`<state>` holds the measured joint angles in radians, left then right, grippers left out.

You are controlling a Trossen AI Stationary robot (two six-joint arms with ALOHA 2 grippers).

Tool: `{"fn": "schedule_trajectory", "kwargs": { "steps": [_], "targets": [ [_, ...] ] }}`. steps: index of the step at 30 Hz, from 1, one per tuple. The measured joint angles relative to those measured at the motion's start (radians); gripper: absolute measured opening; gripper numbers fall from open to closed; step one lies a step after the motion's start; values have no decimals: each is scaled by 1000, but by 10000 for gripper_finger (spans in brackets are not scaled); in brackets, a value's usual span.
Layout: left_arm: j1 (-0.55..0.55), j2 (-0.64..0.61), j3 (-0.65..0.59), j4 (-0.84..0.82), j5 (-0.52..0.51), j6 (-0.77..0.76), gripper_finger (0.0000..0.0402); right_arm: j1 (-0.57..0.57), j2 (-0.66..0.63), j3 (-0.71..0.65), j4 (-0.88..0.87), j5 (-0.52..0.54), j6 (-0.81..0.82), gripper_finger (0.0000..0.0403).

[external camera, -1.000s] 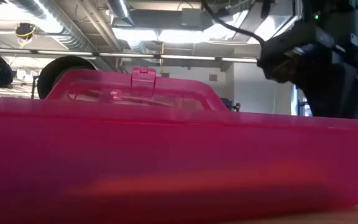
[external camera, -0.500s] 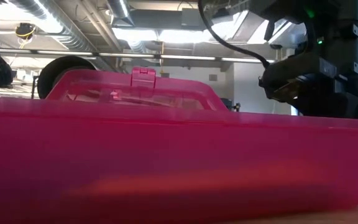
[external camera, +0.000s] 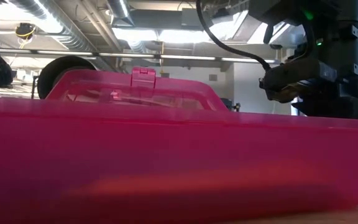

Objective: Pick & place school supplies into a supply box
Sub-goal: Put the black pen into the pink supply box

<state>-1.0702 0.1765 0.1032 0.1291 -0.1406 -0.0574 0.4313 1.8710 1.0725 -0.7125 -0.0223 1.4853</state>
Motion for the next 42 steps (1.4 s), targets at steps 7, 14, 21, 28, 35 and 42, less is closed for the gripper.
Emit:
{"fn": "schedule_trajectory", "kwargs": {
  "steps": [7, 14, 21, 28, 35, 42],
  "targets": [
    [0, 0, 0, 1, 0, 2, 93, 0, 5, 15, -26, 1, -1, 38],
    [0, 0, 0, 1, 0, 26, 93, 0, 17, 145, -165, 30, -25, 40],
    [0, 0, 0, 1, 0, 27, 92, 1, 13, 306, -187, 167, -99, 40],
    [0, 0, 0, 1, 1, 27, 91, 6, 11, 468, -19, 364, -423, 40],
    [0, 0, 0, 2, 2, 27, 95, 12, 9, 511, 415, 387, -939, 40],
    [0, 0, 0, 2, 2, 5, 91, 12, 44, 512, 531, 307, -1102, 41]
  ]
}}
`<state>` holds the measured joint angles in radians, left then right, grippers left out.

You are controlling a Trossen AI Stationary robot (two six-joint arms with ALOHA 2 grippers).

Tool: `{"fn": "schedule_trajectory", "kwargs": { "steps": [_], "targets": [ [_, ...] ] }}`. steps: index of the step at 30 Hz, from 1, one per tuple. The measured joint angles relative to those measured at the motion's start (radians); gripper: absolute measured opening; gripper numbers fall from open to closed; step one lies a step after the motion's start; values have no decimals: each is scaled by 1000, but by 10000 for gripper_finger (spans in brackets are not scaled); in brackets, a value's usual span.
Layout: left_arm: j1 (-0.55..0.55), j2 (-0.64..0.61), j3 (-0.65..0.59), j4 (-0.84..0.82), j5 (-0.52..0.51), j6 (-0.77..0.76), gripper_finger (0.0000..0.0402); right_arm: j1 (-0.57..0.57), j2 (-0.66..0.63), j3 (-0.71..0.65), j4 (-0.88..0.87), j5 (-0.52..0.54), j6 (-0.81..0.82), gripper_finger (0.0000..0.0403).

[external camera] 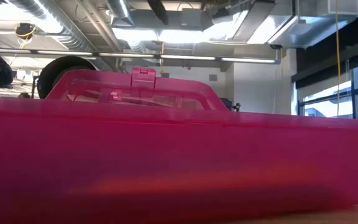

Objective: Pick & place school supplies into a supply box
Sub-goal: Put the black pen into the pink supply box

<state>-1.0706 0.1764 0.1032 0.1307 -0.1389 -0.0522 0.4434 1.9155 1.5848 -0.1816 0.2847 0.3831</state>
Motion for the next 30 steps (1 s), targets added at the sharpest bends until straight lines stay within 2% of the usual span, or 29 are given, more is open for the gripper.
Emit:
{"fn": "schedule_trajectory", "kwargs": {
  "steps": [5, 7, 15, 23, 30],
  "targets": [
    [1, 0, 0, 0, 2, -42, 92, 16, 54, -1, -49, -168, -21, 41],
    [0, 0, 0, 0, 2, -41, 93, 25, 74, -1, -74, -203, -21, 41],
    [0, 0, 0, 0, 2, -42, 91, 30, 152, -1, -150, -212, -21, 41],
    [0, 0, 0, 1, 2, -41, 94, 11, 241, 0, -159, -273, -18, 42],
    [0, 0, 0, 1, 2, -40, 91, -8, 260, 0, -165, -291, 36, 48]
  ]
}}
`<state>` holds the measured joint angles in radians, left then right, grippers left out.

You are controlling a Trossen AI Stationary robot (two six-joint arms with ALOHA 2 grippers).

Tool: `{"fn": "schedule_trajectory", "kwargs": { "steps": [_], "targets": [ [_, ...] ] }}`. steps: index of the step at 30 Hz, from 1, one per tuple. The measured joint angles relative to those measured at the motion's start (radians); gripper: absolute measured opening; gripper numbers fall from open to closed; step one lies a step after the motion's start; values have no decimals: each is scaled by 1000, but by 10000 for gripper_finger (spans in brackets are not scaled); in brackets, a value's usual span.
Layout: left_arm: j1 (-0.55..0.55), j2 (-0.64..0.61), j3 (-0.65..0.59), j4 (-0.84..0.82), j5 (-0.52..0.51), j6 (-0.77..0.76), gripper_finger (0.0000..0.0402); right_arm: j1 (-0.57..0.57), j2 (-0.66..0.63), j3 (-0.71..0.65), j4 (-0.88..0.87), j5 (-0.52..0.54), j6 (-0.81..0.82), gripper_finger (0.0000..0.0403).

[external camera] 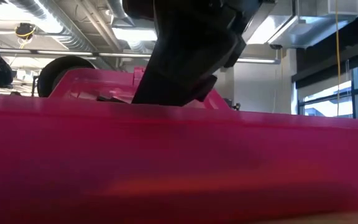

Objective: Pick & place school supplies into a supply box
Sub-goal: Put the black pen into the pink supply box, then close the pink supply box

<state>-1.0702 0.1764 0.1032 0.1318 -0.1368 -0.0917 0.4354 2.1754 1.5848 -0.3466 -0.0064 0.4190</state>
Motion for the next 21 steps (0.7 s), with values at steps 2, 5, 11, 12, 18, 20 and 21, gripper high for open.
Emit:
{"fn": "schedule_trajectory", "kwargs": {
  "steps": [2, 5, 11, 12, 18, 20, 21],
  "targets": [
    [0, 0, 0, 0, 0, 0, 90, -2, 0, 0, 0, -22, -2, 58],
    [0, 0, 0, 0, 0, 0, 91, -2, 1, 0, -5, -48, -13, 77],
    [0, 0, 0, 0, 0, 0, 95, -2, 2, -1, -53, -48, -5, 111],
    [0, 0, 0, 0, 0, 0, 95, -2, 2, -1, -52, -48, -6, 115],
    [0, 0, 0, 0, -3, 34, 92, -3, -31, -2, -77, -45, -9, 122],
    [0, 0, 0, 0, -4, 34, 93, -4, -55, -2, -99, -40, -9, 122],
    [0, 0, 0, 0, -5, 34, 94, -4, -67, -2, -108, -37, -9, 122]
  ]
}}
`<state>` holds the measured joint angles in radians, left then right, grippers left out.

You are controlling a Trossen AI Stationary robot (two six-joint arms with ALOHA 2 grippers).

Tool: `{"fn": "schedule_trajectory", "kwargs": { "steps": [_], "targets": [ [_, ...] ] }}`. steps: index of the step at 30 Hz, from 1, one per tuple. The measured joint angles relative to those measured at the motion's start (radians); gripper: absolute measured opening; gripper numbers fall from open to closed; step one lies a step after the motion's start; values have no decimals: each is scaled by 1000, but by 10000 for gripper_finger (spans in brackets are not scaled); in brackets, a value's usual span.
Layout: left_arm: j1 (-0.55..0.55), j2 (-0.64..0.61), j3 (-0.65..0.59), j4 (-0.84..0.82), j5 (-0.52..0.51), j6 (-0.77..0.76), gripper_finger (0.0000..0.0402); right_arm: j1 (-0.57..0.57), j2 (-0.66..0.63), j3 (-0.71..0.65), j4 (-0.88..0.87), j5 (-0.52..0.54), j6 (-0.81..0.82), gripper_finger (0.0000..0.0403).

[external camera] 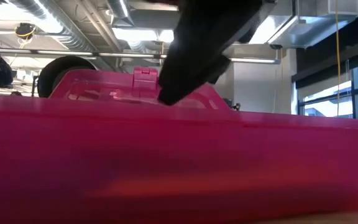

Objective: Pick & place school supplies into a supply box
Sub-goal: Close the pink supply box

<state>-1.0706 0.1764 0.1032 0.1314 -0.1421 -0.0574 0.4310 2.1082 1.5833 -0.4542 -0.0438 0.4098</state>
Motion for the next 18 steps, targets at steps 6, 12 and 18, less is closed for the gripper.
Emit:
{"fn": "schedule_trajectory", "kwargs": {
  "steps": [6, 12, 18],
  "targets": [
    [0, 0, 0, 2, -51, -8, 93, 2, -83, 0, -29, 58, 5, 123],
    [0, 0, 0, 3, -103, -8, 92, 9, -141, -1, -42, 95, -45, 123],
    [0, 0, 0, 7, -187, 34, 95, -6, -196, -4, -65, 96, -135, 123]
  ]
}}
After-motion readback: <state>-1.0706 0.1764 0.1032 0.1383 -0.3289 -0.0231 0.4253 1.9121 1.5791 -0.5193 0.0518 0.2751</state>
